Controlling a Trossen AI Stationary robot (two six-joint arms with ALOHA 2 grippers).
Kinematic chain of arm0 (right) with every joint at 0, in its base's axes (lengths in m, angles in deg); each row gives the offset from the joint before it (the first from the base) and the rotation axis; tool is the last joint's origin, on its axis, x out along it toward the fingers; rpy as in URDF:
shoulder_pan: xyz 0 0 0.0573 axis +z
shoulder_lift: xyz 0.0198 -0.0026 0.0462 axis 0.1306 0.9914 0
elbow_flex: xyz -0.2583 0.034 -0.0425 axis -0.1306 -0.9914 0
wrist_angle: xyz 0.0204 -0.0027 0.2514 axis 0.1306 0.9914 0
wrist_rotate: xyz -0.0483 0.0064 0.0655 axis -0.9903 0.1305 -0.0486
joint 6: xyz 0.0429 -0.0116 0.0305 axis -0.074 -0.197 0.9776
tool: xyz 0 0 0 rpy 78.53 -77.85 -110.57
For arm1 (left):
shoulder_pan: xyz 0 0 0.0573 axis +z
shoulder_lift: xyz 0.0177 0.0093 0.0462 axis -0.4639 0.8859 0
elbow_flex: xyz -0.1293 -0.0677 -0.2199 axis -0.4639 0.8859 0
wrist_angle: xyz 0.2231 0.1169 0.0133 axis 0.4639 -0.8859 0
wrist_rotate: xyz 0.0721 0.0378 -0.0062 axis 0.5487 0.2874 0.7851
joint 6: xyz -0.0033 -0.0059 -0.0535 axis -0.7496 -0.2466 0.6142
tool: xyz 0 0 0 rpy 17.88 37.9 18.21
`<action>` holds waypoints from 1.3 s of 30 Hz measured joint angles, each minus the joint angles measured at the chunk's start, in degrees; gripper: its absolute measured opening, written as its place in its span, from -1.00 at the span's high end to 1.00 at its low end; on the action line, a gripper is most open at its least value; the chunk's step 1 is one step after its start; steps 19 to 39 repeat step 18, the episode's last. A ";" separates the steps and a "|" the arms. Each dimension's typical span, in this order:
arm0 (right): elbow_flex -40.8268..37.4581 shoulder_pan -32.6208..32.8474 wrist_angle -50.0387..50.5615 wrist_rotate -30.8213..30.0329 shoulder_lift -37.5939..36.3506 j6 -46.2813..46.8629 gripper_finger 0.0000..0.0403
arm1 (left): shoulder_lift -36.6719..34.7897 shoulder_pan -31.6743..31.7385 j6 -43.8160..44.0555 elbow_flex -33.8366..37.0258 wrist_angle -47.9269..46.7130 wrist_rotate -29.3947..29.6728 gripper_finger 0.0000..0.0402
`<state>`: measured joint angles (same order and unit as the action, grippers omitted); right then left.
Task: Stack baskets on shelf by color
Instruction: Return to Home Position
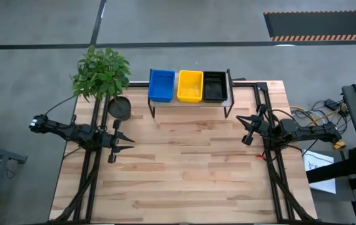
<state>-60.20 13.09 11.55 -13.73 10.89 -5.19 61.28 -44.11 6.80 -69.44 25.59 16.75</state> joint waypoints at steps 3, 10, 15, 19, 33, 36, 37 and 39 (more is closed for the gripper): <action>0.02 0.01 0.01 0.00 0.00 0.00 0.96 | 0.00 0.00 0.00 0.00 0.06 0.01 0.59; 0.02 0.01 -0.01 0.00 0.00 0.00 0.96 | 0.09 0.00 0.02 0.04 0.30 0.02 0.59; 0.02 0.00 -0.01 0.00 0.00 0.00 0.96 | 0.09 0.00 0.01 0.04 0.40 0.01 0.59; 0.02 0.02 -0.01 0.00 0.00 0.00 0.96 | 0.09 0.00 0.02 0.02 0.43 0.00 0.59; 0.02 0.02 -0.01 0.00 0.00 0.00 0.96 | 0.09 0.00 0.02 0.02 0.43 0.00 0.59; 0.02 0.02 -0.01 0.00 0.00 0.00 0.96 | 0.09 0.00 0.02 0.02 0.43 0.00 0.59; 0.02 0.02 -0.01 0.00 0.00 0.00 0.96 | 0.09 0.00 0.02 0.02 0.43 0.00 0.59; 0.02 0.02 -0.01 0.00 0.00 0.00 0.96 | 0.09 0.00 0.02 0.02 0.43 0.00 0.59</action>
